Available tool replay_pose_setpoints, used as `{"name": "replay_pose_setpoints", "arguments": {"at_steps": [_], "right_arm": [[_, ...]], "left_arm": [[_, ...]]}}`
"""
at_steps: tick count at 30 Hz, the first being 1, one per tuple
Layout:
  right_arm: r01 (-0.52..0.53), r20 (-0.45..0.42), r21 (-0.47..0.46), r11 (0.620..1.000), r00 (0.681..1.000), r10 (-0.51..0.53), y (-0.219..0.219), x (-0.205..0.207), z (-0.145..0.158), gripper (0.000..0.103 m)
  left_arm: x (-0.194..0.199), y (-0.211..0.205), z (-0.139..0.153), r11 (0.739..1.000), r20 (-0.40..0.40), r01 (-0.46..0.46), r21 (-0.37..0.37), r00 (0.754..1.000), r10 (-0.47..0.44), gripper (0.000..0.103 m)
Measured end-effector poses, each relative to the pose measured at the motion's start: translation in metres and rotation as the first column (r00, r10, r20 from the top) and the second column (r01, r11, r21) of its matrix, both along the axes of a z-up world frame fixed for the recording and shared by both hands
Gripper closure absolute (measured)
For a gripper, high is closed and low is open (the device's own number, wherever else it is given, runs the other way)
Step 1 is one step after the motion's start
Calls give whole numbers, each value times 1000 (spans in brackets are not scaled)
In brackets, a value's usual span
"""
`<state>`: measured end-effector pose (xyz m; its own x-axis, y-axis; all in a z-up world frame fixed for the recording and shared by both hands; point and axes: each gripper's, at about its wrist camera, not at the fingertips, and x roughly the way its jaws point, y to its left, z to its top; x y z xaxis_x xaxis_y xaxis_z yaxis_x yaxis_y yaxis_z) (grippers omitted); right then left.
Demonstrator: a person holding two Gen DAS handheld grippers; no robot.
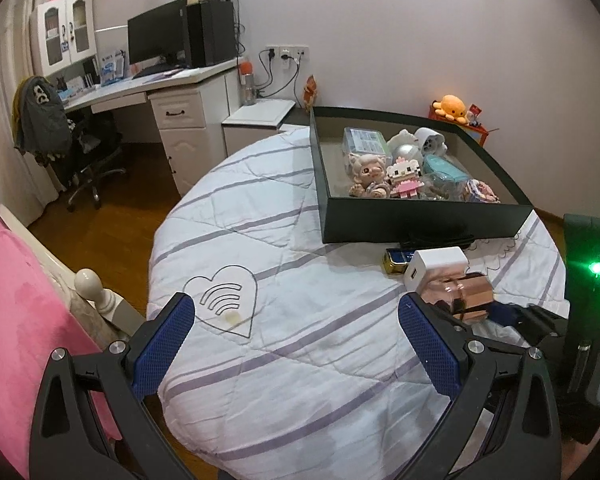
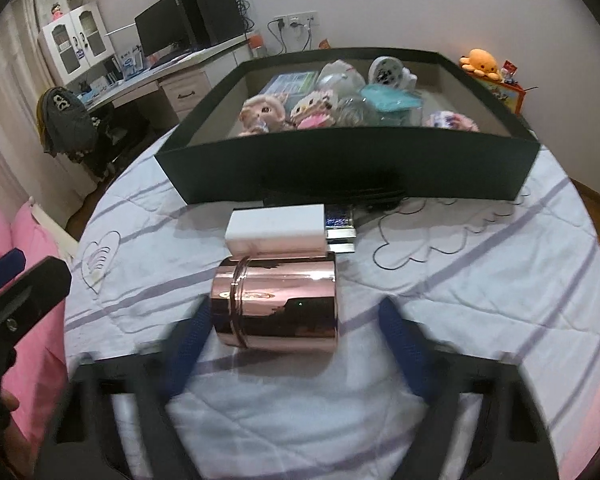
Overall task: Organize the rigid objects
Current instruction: 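Move both tools back toward the copper cylinder and white charger, then grasp the white charger with the left tool while the right tool grasps the copper cylinder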
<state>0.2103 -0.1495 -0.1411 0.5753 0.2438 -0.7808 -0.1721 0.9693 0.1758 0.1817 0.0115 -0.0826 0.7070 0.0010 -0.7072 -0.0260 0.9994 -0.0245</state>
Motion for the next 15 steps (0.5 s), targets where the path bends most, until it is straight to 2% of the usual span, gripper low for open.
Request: {"name": "replay_pose_setpoints", "arguments": {"at_steps": [5, 15], "right_arm": [[-28, 18, -21, 999, 999, 28, -4, -3, 0, 48], [51, 37, -61, 997, 998, -48, -53, -1, 4, 48]], "left_arm": [[10, -11, -8, 999, -22, 31, -16, 999, -31, 0], [32, -58, -21, 992, -58, 116, -38, 991, -119, 0]]}}
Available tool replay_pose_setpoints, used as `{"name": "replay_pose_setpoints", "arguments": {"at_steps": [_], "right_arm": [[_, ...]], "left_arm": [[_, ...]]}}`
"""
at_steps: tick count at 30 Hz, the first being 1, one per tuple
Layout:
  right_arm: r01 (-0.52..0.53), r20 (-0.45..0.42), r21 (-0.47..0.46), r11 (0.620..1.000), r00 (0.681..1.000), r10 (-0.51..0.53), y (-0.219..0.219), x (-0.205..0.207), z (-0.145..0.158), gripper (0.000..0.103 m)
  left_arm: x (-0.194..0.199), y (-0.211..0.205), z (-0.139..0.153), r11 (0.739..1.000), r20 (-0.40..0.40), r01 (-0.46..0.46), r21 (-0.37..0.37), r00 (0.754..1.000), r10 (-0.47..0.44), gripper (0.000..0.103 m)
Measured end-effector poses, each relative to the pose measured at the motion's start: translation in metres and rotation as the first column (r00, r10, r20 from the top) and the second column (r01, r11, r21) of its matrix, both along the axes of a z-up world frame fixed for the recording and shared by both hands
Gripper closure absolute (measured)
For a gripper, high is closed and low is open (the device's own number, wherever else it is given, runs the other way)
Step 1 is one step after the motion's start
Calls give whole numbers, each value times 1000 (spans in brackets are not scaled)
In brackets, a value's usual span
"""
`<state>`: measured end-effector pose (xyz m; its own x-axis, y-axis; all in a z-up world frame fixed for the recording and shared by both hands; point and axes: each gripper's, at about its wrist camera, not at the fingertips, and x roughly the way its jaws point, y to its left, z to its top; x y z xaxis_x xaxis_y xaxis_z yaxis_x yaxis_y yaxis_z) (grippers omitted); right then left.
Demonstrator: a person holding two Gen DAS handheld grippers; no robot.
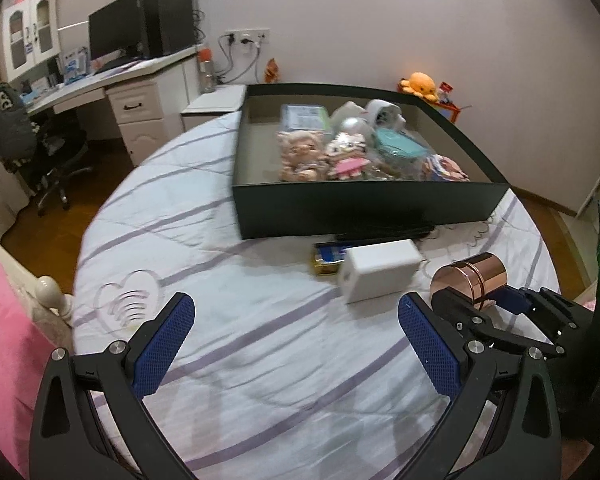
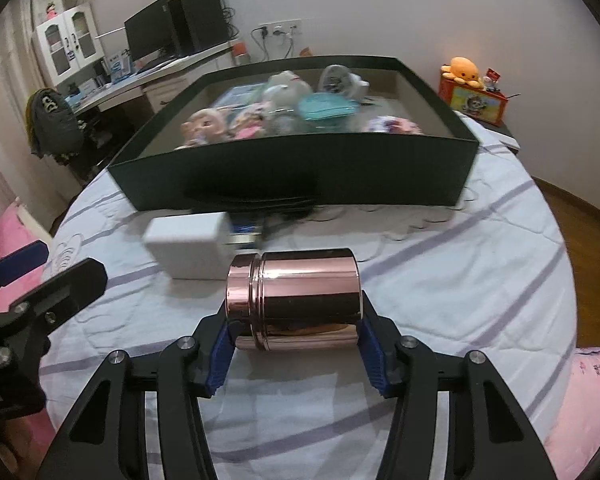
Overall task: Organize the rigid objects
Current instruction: 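Grasp the white charger with the left tool while the right tool grasps the copper cylinder, then place the charger in the green box with the left tool while the right tool places the copper cylinder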
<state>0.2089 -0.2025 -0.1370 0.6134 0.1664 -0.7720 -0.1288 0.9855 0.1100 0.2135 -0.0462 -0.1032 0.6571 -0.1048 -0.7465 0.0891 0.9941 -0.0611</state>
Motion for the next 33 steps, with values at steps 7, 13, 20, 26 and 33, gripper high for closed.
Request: {"name": "replay_pose_setpoints", "arguments": {"at_steps": [7, 13, 20, 26, 33], "right_arm": [[38, 20, -31, 999, 999, -37, -22, 4, 0, 48], [54, 22, -9, 998, 998, -54, -39, 9, -1, 48], [53, 23, 13, 998, 998, -54, -42, 10, -1, 48], [60, 22, 19, 998, 998, -60, -42, 7, 0, 48], [45, 38, 27, 999, 998, -46, -33, 1, 14, 48]], "left_arm": [[21, -28, -9, 1000, -30, 16, -8, 999, -17, 0], [38, -45, -23, 1000, -54, 2, 2, 999, -2, 3], [41, -39, -33, 997, -86, 28, -71, 996, -34, 50], [31, -26, -27, 996, -75, 23, -85, 997, -29, 50], [14, -6, -9, 996, -38, 15, -92, 999, -18, 50]]}}
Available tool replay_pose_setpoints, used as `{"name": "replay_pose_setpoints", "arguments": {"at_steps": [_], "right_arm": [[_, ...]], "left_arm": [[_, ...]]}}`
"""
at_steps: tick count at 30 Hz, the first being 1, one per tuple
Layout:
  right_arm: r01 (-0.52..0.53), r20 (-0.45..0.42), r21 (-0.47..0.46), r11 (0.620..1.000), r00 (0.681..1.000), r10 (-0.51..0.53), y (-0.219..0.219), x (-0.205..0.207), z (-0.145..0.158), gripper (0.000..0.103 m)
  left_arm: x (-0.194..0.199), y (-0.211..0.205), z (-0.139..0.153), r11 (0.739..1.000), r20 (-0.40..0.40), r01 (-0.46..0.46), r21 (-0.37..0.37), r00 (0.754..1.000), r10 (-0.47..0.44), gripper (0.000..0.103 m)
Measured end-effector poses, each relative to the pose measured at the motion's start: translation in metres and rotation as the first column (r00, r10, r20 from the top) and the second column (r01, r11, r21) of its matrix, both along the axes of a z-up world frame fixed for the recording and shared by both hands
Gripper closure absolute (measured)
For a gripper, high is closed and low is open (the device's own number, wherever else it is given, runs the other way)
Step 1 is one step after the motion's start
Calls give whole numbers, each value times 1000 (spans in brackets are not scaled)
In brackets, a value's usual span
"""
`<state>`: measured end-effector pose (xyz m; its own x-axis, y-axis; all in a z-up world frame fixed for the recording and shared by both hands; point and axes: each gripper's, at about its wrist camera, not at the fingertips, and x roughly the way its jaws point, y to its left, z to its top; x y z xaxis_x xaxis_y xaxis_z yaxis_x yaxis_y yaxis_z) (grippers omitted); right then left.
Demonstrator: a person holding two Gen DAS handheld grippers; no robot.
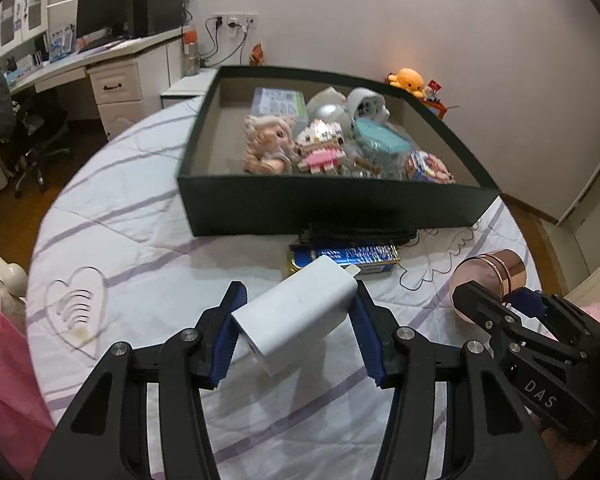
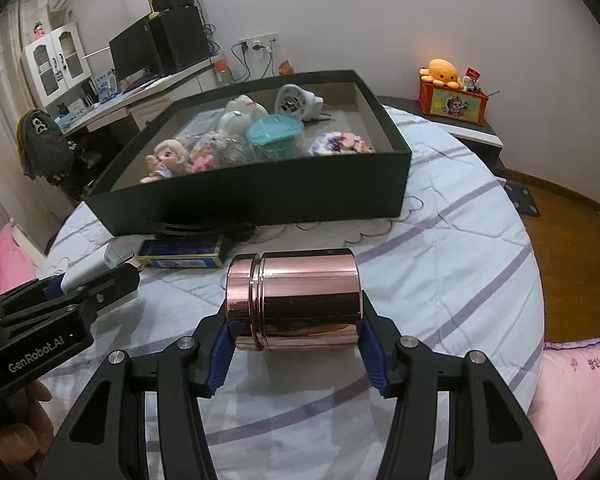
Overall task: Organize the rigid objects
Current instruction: 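Place the charger in the green box with the left tool while the right tool places the copper cylinder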
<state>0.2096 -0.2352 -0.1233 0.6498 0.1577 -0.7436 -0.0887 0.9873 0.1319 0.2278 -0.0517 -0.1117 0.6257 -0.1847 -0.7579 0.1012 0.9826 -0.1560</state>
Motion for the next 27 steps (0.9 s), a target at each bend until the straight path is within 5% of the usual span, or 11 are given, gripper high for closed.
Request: {"name": "replay_pose_setpoints", "arguments": {"at_steps": [8, 17, 27], "right_arm": [[-47, 68, 20, 999, 997, 46, 15, 4, 35, 48], [-81, 186, -9, 997, 979, 81, 24, 51, 91, 48], [-37, 133, -16, 999, 990, 39, 10, 135, 77, 48]], "left_arm": [[3, 16, 40, 1000, 84, 1, -13, 996, 0, 50], [51, 15, 82, 1000, 187, 18, 4, 982, -18, 50], [132, -3, 68, 999, 157, 40, 33, 987, -44, 50]]}}
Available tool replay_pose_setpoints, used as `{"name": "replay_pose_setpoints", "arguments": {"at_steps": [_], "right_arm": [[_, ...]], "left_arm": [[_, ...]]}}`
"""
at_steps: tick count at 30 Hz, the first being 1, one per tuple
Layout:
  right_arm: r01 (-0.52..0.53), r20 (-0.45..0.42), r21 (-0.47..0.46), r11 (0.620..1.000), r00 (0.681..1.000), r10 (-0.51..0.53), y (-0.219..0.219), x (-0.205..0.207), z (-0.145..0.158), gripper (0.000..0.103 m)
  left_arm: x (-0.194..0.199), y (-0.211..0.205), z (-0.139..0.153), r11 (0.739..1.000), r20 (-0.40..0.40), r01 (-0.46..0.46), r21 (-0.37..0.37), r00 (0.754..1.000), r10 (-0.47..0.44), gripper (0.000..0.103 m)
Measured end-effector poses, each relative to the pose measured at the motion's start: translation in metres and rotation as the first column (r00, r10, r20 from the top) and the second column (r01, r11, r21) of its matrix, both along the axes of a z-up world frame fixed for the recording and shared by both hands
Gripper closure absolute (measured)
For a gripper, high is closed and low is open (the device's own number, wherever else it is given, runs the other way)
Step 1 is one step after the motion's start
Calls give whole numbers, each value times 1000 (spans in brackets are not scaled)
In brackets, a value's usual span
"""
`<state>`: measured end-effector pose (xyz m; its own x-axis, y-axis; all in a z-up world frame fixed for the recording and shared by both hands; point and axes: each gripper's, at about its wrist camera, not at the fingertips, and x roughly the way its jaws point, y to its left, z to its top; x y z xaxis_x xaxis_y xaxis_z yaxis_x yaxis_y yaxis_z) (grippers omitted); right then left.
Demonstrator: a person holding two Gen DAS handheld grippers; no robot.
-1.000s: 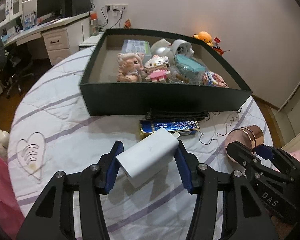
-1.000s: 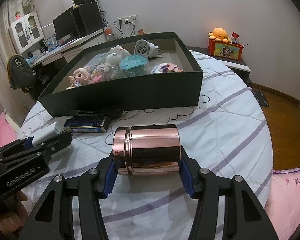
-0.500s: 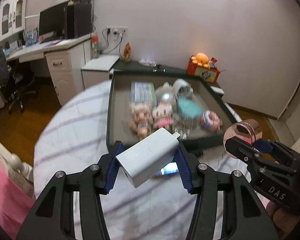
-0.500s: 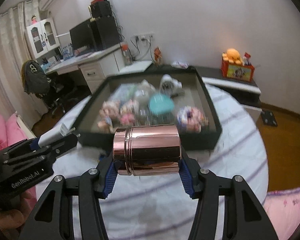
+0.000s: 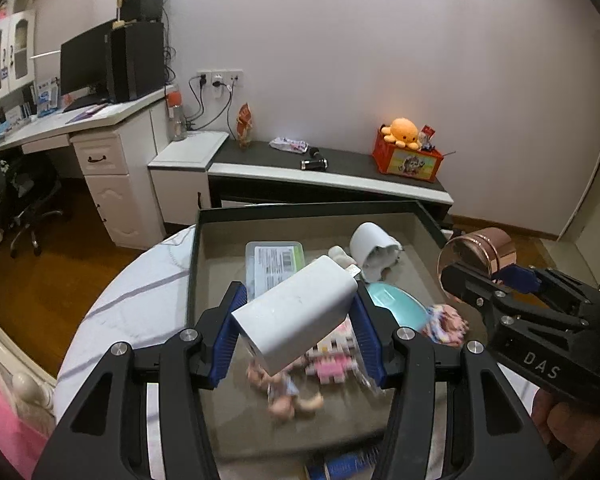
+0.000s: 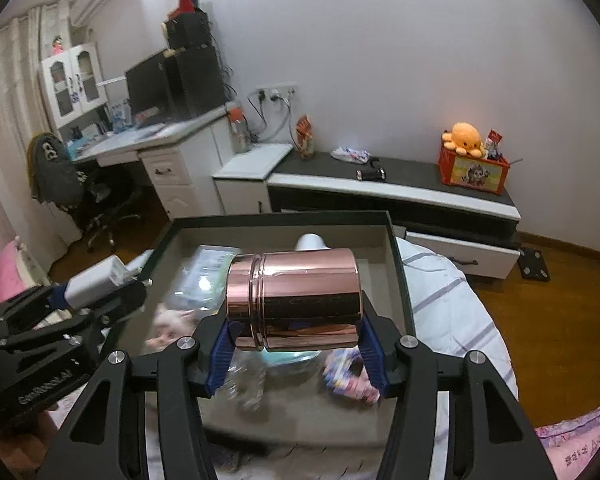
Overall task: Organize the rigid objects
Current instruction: 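Place the charger in the green box with the left tool while the right tool places the copper cylinder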
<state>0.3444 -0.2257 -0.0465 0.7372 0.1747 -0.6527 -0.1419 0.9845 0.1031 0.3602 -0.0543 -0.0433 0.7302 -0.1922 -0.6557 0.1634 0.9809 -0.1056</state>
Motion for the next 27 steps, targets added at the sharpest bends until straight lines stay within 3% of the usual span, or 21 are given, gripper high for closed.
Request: {"name": "replay_pose_setpoints", "arguments": {"at_steps": [8, 10, 12, 14, 15, 19, 23, 25, 27], "right_arm": [[16, -98, -25, 1000, 995, -18, -5, 42, -35, 48], [18, -117, -23, 1000, 993, -21, -6, 47, -41, 47], [27, -126, -15, 1000, 992, -28, -8, 49, -44, 45], [34, -121, -13, 999, 992, -36, -11, 47, -44, 24], [42, -114, -9, 999, 993, -43, -13, 45, -43, 22], [51, -90, 25, 998, 995, -49, -17, 33, -35, 19], [61, -59, 32, 998, 997, -59, -15, 16, -25, 10], [63, -43, 38, 997, 997, -61, -15, 5, -18, 0], [65, -25, 51, 997, 998, -64, -14, -8, -9, 0]], "left_arm": [[43, -12, -41, 1000, -112, 13, 11, 994, -12, 49], [44, -13, -45, 1000, -122, 10, 19, 993, -8, 39], [41, -11, -43, 1000, -114, 11, 14, 993, -9, 15], [33, -8, -36, 1000, -75, -7, 23, 997, 9, 6], [30, -6, -33, 1000, -62, -11, 26, 998, 13, 4], [13, 0, -19, 999, -29, -36, 36, 999, 37, 2], [-9, 12, -5, 997, 5, -67, 30, 998, 67, 1], [-23, 19, 3, 996, 23, -81, 25, 997, 80, 1], [-38, 25, 10, 996, 38, -92, 20, 995, 91, 0]]}}
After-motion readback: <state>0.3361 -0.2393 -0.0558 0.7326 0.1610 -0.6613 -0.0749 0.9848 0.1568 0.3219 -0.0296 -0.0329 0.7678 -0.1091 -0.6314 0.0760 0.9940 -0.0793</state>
